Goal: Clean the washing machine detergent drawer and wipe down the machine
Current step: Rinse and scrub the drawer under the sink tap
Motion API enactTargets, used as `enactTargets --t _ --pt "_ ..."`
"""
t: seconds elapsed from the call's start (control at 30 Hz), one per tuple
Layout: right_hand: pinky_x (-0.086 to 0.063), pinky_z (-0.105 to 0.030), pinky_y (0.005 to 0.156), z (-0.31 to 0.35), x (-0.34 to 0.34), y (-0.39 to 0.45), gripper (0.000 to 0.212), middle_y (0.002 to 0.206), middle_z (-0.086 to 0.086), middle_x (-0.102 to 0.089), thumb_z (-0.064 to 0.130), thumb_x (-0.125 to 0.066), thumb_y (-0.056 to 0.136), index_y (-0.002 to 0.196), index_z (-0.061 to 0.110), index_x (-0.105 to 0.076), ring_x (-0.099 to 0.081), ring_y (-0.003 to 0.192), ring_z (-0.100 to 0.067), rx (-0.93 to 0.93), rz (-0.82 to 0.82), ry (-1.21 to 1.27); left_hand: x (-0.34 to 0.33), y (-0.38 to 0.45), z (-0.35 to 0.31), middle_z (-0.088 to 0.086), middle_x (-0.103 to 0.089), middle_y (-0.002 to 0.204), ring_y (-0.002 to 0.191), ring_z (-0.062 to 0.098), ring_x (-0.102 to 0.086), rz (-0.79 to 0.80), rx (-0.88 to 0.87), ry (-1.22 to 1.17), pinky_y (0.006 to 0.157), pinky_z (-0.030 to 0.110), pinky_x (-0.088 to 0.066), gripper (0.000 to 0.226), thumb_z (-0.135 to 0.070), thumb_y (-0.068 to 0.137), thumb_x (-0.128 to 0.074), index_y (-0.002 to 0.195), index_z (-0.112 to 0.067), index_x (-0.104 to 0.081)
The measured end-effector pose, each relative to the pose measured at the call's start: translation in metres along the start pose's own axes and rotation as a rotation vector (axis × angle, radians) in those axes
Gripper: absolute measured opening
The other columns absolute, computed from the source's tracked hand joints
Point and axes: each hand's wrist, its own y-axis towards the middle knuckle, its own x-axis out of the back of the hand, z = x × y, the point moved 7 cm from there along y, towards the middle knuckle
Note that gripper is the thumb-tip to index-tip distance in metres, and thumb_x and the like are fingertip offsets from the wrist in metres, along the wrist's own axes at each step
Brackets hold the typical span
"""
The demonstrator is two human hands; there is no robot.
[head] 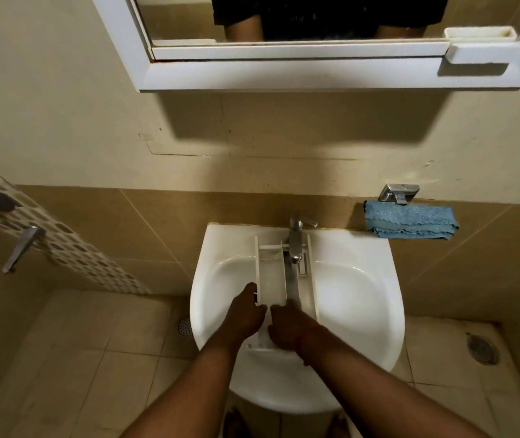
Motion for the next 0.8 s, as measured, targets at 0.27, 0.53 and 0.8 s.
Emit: enactTargets --t 0.27,0.53,0.8 --pt "-0.042 -0.043 0.107 -0.004 -0.004 0.001 0.048 0.149 -0.023 -0.028 0.020 -0.052 0.096 0.140 0.005 -0.039 -0.045 0.128 -0.039 -0.008 0.049 0.041 0.002 -0.001 0.001 0.008 -0.060 0.115 0.103 0.027 -0.060 -0.028 0.007 -0.015 0.083 0.036 -0.055 0.033 -0.007 0.093 -0.059 0.123 -0.010 -0.047" --pt "-0.040 -0.036 0.110 -0.001 0.033 0.023 0.046 0.160 -0.021 -0.002 0.021 -0.056 0.096 0.138 0.008 -0.042 -0.039 0.137 -0.035 0.064 -0.197 0.139 0.002 0.000 -0.002 0.006 -0.057 0.103 0.085 0.024 -0.061 0.018 0.016 0.000 0.064 0.039 -0.060 0.030 -0.008 0.093 -0.059 0.121 -0.010 -0.046" --pt "-0.042 -0.037 0.106 -0.013 -0.008 -0.012 0.038 0.134 -0.018 -0.047 0.015 -0.044 0.099 0.136 0.006 -0.045 -0.049 0.122 -0.032 0.075 -0.030 0.125 -0.001 0.001 0.001 0.009 -0.059 0.123 0.109 0.028 -0.059 0.009 0.019 0.003 0.087 0.042 -0.056 0.037 -0.010 0.095 -0.058 0.129 -0.011 -0.045"
